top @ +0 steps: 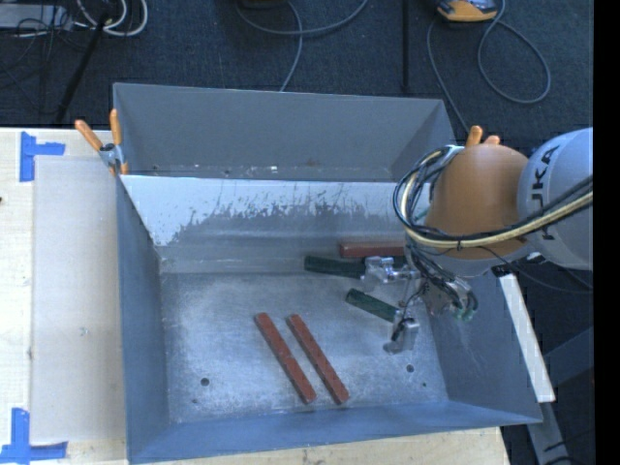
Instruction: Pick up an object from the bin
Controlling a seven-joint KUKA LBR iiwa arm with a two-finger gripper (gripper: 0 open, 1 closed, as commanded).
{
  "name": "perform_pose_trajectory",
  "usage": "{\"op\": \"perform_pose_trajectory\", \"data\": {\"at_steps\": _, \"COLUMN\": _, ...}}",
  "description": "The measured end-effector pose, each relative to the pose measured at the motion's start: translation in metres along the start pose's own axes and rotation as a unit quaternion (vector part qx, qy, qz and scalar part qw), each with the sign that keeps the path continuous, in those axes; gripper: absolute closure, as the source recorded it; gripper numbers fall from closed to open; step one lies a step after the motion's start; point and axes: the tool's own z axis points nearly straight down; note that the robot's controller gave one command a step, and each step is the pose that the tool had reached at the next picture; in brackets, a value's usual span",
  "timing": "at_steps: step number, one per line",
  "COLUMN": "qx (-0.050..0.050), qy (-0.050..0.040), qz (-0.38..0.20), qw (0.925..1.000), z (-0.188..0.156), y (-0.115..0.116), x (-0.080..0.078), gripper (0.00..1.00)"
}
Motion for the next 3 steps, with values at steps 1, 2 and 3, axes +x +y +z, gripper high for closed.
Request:
{"op": "perform_pose_trajectory", "data": {"at_steps": 1, "qx": 0.002, "qy": -0.0053, "qz": 0.030, "qw": 0.9995, "z": 0.050, "y": -0.060, "x": -0.031, "gripper": 0.00}}
{"op": "perform_pose_trajectory", "data": {"at_steps": 2, "qx": 0.001, "qy": -0.0050, "qz": 0.028, "qw": 0.9996, "z": 0.047, "y": -0.058, "x": -0.031, "gripper": 1.00}}
{"op": "perform_pose_trajectory", "data": {"at_steps": 3, "qx": 0.003, "qy": -0.0089, "qz": 0.000, "qw": 1.0000, "z": -0.102, "y": -0.057, "x": -0.027, "gripper": 1.00}}
